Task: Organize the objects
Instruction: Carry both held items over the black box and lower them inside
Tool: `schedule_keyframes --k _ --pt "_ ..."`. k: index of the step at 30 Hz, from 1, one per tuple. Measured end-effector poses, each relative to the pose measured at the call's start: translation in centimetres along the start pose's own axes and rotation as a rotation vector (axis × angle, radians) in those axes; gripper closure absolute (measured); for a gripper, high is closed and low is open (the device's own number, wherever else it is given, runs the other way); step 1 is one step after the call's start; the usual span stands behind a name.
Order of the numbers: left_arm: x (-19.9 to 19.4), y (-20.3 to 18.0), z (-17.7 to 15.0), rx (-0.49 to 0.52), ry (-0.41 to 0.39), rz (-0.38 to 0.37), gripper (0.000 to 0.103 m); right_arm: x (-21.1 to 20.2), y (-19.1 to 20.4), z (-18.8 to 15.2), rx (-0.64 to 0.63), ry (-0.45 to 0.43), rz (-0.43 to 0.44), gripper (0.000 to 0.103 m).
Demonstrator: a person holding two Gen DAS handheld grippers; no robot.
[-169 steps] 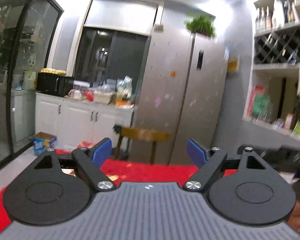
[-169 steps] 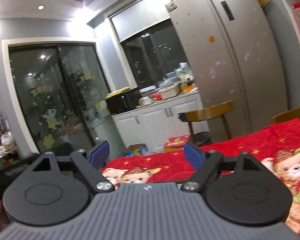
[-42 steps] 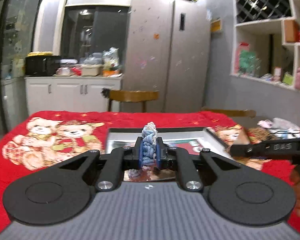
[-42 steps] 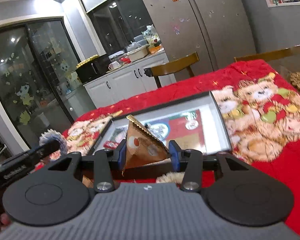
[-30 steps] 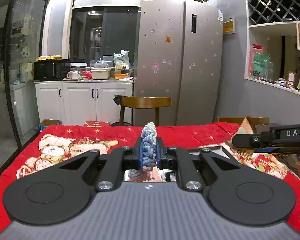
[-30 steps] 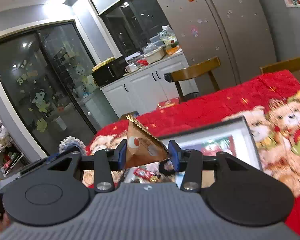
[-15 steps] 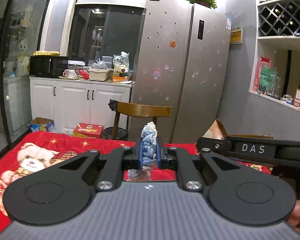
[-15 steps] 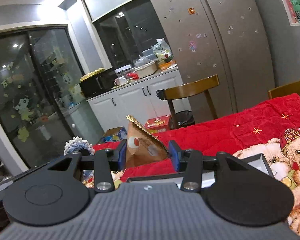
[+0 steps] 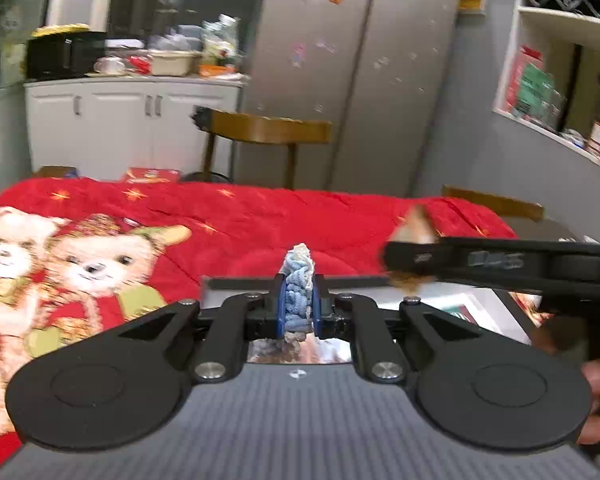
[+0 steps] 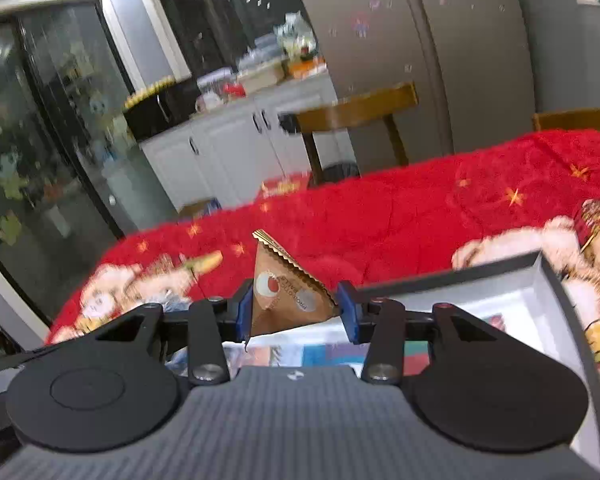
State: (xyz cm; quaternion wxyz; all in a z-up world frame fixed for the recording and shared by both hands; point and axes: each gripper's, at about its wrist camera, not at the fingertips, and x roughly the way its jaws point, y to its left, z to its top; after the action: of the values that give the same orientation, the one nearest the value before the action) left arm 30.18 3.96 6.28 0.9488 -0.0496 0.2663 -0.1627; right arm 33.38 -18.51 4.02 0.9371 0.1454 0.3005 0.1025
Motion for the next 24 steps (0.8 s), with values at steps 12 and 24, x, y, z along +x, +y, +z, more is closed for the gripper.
schedule_keyframes --k 12,24 --pt "2.8 1.0 -1.9 -0.040 0.078 -0.019 0.088 2.4 -0.3 -2.2 -0.014 0.085 -0.033 0.056" --pt "3.4 2.0 -2.0 -0.084 0.110 -0.019 0.088 3.1 0.0 -2.5 -0.034 0.112 -0.039 0.056"
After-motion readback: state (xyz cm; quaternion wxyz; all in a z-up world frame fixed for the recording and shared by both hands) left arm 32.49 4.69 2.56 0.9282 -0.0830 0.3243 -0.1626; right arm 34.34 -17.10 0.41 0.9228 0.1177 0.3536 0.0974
